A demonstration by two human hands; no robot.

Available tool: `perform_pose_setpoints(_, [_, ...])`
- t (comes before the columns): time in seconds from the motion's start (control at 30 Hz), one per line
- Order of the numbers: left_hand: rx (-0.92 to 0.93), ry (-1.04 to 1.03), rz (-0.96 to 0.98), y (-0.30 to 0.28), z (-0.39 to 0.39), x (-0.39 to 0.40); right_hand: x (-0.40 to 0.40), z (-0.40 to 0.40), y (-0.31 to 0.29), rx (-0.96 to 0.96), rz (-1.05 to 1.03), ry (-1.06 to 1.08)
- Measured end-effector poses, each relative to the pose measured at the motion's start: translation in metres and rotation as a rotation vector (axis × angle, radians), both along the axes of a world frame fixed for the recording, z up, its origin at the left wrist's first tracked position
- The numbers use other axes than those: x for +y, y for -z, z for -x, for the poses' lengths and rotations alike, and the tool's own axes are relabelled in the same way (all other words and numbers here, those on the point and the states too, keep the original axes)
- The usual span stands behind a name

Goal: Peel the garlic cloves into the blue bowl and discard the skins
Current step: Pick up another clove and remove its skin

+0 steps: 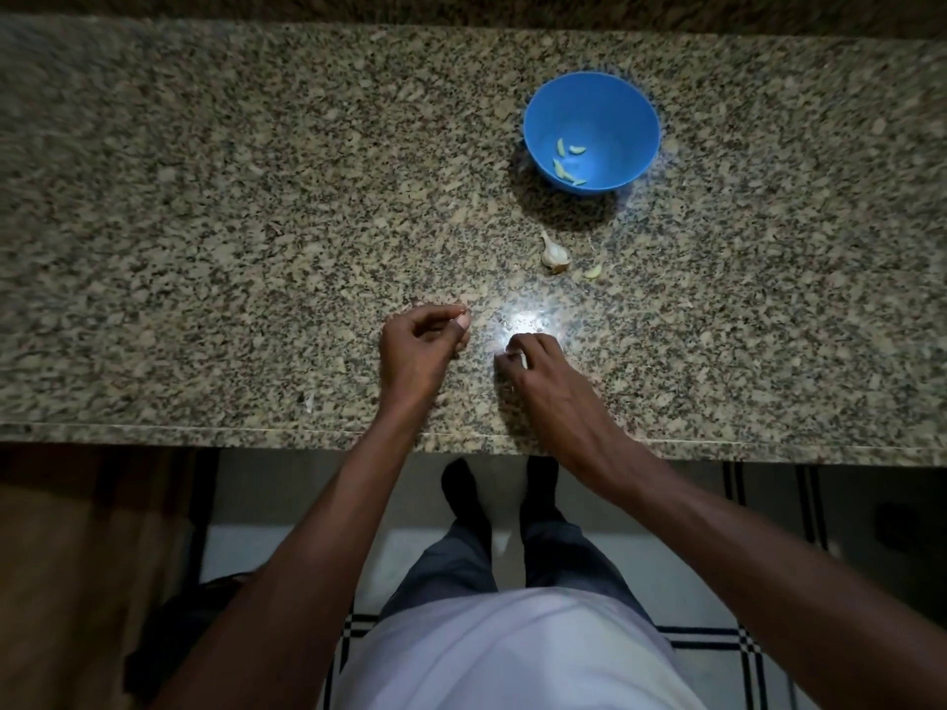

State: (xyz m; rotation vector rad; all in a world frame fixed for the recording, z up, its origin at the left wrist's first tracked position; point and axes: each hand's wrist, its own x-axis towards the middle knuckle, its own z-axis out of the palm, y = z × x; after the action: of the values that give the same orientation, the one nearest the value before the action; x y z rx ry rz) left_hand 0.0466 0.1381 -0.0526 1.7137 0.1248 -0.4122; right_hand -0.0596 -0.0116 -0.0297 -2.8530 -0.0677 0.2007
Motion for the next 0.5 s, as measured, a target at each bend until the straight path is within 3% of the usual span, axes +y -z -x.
perform_pose_setpoints(0.27, [0.006, -0.007, -0.019, 0.0, 0.003, 0.011, -0.003, -0.005, 0.029, -0.169, 0.082, -0.076])
perform_pose_setpoints(0.4, [-0.013, -0.059, -0.028, -0.008, 0.012, 0.015, -0.01, -0.012, 0.031, -0.168, 0.088, -0.123])
perform_pose_setpoints(0.5, [-0.026, -0.129, -0.019, -0.014, 0.022, 0.023, -0.013, -0.016, 0.024, -0.109, -0.025, -0.099])
